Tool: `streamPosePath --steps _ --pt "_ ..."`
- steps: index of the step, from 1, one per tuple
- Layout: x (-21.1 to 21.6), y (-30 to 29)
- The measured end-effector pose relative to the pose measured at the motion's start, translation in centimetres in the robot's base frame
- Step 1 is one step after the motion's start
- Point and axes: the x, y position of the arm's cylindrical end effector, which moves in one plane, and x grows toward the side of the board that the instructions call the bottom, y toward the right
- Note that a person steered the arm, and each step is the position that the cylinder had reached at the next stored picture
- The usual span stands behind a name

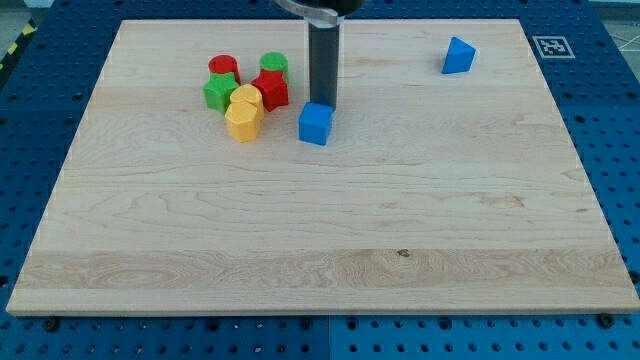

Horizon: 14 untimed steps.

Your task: Push the blue cube to the yellow hexagon

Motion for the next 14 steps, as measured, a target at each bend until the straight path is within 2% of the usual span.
streamPosePath --steps 2,4,5,6,12,14 --pt "2.9 -0.8" --pt "3.8 4.2" --pt "6.8 4.6" --pt "7.5 3.8" --pt "6.8 -3.8" --pt "6.8 -4.2"
